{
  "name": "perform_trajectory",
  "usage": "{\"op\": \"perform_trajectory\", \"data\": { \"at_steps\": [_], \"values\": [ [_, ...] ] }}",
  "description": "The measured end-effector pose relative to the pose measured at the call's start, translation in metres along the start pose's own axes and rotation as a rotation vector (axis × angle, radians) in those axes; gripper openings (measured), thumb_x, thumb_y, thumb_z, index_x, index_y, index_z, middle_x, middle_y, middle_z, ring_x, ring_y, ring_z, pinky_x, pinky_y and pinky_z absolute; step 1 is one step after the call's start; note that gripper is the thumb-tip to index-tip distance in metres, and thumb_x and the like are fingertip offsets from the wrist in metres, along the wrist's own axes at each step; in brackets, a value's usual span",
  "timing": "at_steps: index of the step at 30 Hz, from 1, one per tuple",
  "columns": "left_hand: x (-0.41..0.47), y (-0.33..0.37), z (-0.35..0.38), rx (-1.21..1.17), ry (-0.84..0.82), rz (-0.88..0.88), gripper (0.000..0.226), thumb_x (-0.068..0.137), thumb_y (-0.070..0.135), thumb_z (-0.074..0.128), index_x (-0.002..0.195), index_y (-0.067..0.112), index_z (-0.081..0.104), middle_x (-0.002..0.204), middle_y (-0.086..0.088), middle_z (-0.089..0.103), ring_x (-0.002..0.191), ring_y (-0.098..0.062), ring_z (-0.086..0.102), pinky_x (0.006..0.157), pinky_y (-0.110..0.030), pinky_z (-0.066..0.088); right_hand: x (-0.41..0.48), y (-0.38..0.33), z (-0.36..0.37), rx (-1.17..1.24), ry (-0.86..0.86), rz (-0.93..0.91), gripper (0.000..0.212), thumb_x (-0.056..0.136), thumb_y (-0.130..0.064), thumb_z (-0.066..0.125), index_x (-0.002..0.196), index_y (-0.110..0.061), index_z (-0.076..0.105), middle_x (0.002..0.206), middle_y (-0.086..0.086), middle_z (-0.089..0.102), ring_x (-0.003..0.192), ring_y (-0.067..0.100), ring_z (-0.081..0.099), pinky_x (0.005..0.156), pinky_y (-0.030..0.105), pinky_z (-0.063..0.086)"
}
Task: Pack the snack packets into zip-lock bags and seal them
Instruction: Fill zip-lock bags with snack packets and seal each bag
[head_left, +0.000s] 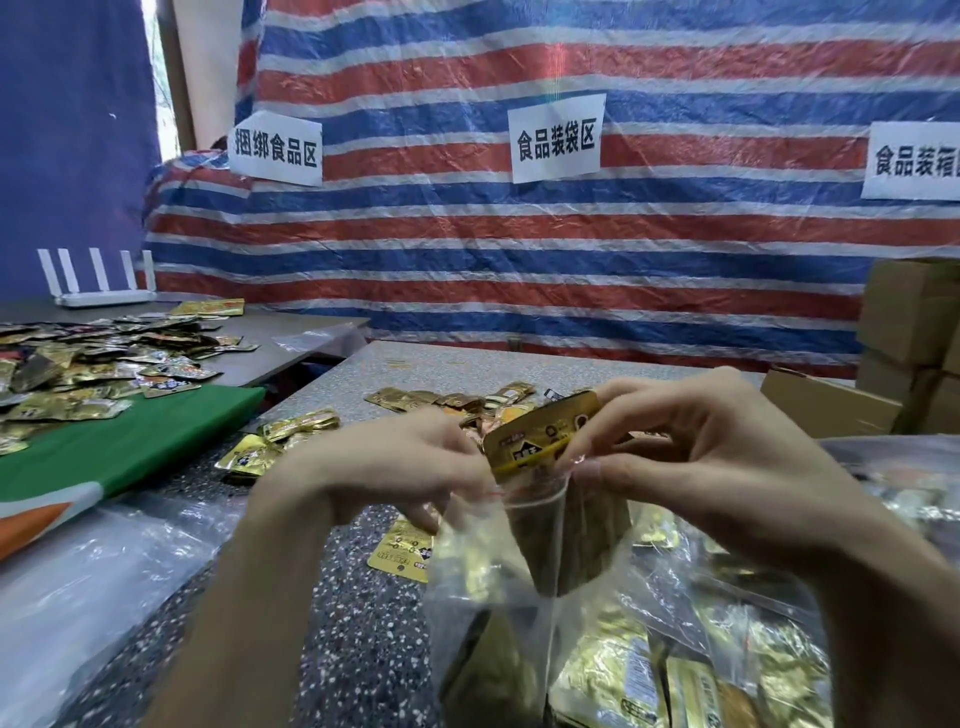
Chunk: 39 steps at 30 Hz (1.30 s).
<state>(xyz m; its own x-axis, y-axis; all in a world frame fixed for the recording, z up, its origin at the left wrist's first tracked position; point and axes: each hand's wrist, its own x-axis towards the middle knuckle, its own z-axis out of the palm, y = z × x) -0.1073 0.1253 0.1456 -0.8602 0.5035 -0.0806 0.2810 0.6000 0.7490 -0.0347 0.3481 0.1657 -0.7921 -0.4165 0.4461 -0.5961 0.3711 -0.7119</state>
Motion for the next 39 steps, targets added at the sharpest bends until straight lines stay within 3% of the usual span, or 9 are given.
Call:
{"op": "perform_trajectory", "data": {
  "at_steps": [4, 7, 9, 12, 16, 21, 26, 33, 39],
  "values": [
    [0.002, -0.004, 0.003, -0.009, -0.291, 0.039, 0.022, 0.085, -0.001, 0.059, 0.082, 0.016, 0.072, 0.076, 0.003, 0.075, 0.078, -0.017, 0.073, 0.068, -0.024, 0.058, 0.001, 0.002, 0.001, -0.028, -0.01, -0.083, 0.016, 0.073, -0.021, 0.073, 0.082, -0.01, 0.081, 0.09, 0.002, 0.072, 0.09, 0.02, 0.071, 0.085, 0.037, 0.06],
    [0.001, -0.009, -0.001, -0.067, -0.342, 0.142, 0.017, 0.075, 0.007, 0.069, 0.091, 0.006, 0.074, 0.089, -0.018, 0.073, 0.08, -0.027, 0.068, 0.074, -0.037, 0.054, 0.001, 0.005, 0.001, -0.045, 0.036, -0.178, 0.012, 0.077, -0.016, 0.075, 0.086, -0.011, 0.082, 0.093, 0.004, 0.074, 0.092, 0.024, 0.071, 0.081, 0.044, 0.059],
    [0.003, -0.013, -0.003, -0.054, -0.302, 0.129, 0.026, 0.069, 0.007, 0.072, 0.094, -0.001, 0.072, 0.092, -0.024, 0.071, 0.08, -0.026, 0.067, 0.073, -0.033, 0.055, 0.001, 0.008, 0.001, 0.017, 0.052, -0.239, 0.012, 0.079, -0.013, 0.076, 0.089, -0.008, 0.081, 0.096, 0.008, 0.074, 0.094, 0.028, 0.071, 0.082, 0.046, 0.059],
    [0.004, -0.013, -0.002, -0.057, -0.163, 0.097, 0.021, 0.063, -0.003, 0.069, 0.079, 0.011, 0.071, 0.081, -0.012, 0.071, 0.077, -0.021, 0.066, 0.061, -0.021, 0.055, 0.002, 0.01, 0.002, 0.128, 0.03, -0.288, 0.015, 0.079, -0.014, 0.078, 0.09, -0.004, 0.08, 0.097, 0.011, 0.074, 0.095, 0.031, 0.071, 0.083, 0.037, 0.058],
    [0.003, -0.009, -0.005, -0.106, 0.071, 0.099, 0.022, 0.08, -0.017, 0.06, 0.08, 0.003, 0.07, 0.075, -0.017, 0.064, 0.064, -0.021, 0.062, 0.05, -0.018, 0.05, 0.002, 0.008, 0.004, 0.21, -0.02, -0.256, 0.015, 0.077, -0.011, 0.08, 0.089, -0.002, 0.079, 0.098, 0.014, 0.073, 0.094, 0.032, 0.07, 0.081, 0.033, 0.058],
    [-0.012, -0.005, -0.019, -0.2, 0.264, 0.214, 0.016, 0.082, -0.009, 0.069, 0.08, 0.004, 0.078, 0.079, -0.016, 0.074, 0.067, -0.016, 0.065, 0.054, -0.017, 0.049, 0.002, 0.007, 0.003, 0.009, -0.05, -0.086, 0.009, 0.081, -0.022, 0.079, 0.084, -0.015, 0.082, 0.091, 0.009, 0.072, 0.089, 0.026, 0.069, 0.079, 0.049, 0.058],
    [-0.016, 0.0, -0.018, -0.226, 0.332, 0.274, 0.019, 0.083, -0.007, 0.07, 0.078, 0.009, 0.079, 0.072, -0.011, 0.074, 0.061, -0.013, 0.063, 0.054, -0.016, 0.049, 0.004, 0.0, 0.008, -0.182, -0.068, -0.007, 0.014, 0.079, -0.009, 0.081, 0.078, -0.023, 0.081, 0.094, -0.006, 0.076, 0.092, 0.014, 0.071, 0.083, 0.038, 0.055],
    [-0.007, 0.004, -0.013, -0.13, 0.476, 0.305, 0.019, 0.085, -0.004, 0.07, 0.079, 0.012, 0.078, 0.064, -0.004, 0.071, 0.055, -0.009, 0.058, 0.053, -0.019, 0.047, 0.001, -0.006, 0.007, -0.306, 0.003, -0.095, 0.01, 0.08, -0.022, 0.08, 0.078, -0.032, 0.079, 0.077, -0.015, 0.074, 0.08, 0.008, 0.069, 0.071, 0.016, 0.05],
    [-0.009, -0.003, -0.015, -0.052, 0.293, 0.306, 0.017, 0.094, 0.028, 0.062, 0.09, 0.015, 0.073, 0.08, -0.003, 0.075, 0.073, -0.014, 0.07, 0.071, -0.029, 0.056, 0.004, 0.004, 0.005, -0.409, 0.043, 0.036, 0.008, 0.075, -0.046, 0.07, 0.079, -0.041, 0.076, 0.107, -0.028, 0.063, 0.113, -0.006, 0.054, 0.099, 0.035, 0.044]
  ]
}}
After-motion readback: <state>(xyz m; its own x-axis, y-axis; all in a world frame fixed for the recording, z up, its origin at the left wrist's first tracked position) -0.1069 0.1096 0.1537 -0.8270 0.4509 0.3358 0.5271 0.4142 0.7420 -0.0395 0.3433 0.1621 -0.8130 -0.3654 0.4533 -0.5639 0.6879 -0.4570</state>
